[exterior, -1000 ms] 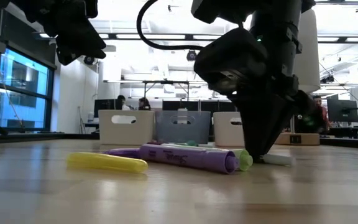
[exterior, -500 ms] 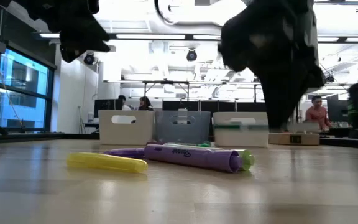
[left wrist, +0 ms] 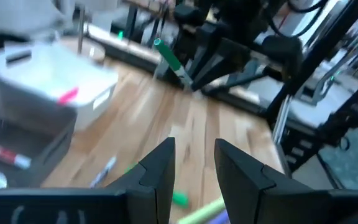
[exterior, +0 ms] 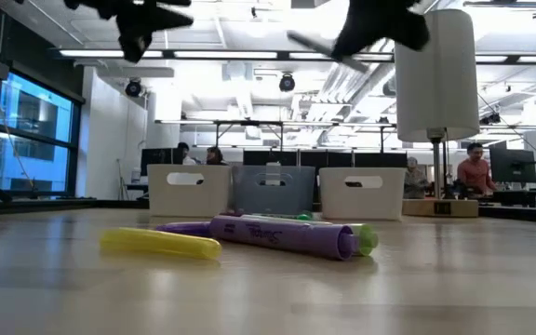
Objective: Pick & Place Markers
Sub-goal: Put the green marker pen into the black bin
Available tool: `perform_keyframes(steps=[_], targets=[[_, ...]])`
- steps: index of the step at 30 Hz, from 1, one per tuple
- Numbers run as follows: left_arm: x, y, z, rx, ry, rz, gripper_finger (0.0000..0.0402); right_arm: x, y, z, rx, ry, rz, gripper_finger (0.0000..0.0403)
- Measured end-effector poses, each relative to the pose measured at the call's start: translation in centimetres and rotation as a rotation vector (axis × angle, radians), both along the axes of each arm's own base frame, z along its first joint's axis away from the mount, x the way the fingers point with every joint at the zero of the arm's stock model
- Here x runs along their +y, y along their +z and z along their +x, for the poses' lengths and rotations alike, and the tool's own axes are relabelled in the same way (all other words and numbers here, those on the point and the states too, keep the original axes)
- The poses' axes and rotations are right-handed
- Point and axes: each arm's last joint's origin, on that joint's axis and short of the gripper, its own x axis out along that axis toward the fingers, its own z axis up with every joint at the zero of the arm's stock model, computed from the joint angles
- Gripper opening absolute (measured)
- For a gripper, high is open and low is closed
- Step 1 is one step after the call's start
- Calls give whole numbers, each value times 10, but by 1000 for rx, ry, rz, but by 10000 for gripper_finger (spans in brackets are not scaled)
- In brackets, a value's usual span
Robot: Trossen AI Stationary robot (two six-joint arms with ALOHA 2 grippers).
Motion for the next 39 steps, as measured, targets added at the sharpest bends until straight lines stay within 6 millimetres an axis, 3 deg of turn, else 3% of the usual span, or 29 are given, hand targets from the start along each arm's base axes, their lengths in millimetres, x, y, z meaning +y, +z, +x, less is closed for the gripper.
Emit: perform_keyframes(steps=[4, 8, 15, 28, 39], targets=[[-1, 12, 4, -128, -5, 30, 119, -12, 16, 6, -82, 111, -108, 15], [6, 20, 15, -243, -36, 5, 151, -26, 27, 19, -175, 191, -170, 15], [19, 28, 36, -289, 1, -24, 203, -44, 39, 28, -285, 292, -209, 15], [43, 23, 53, -372, 62, -86, 208, -59, 42, 32, -319, 388, -177, 15], [47, 25, 52, -393, 65, -89, 207, -72, 43, 33, -335, 398, -147, 15]])
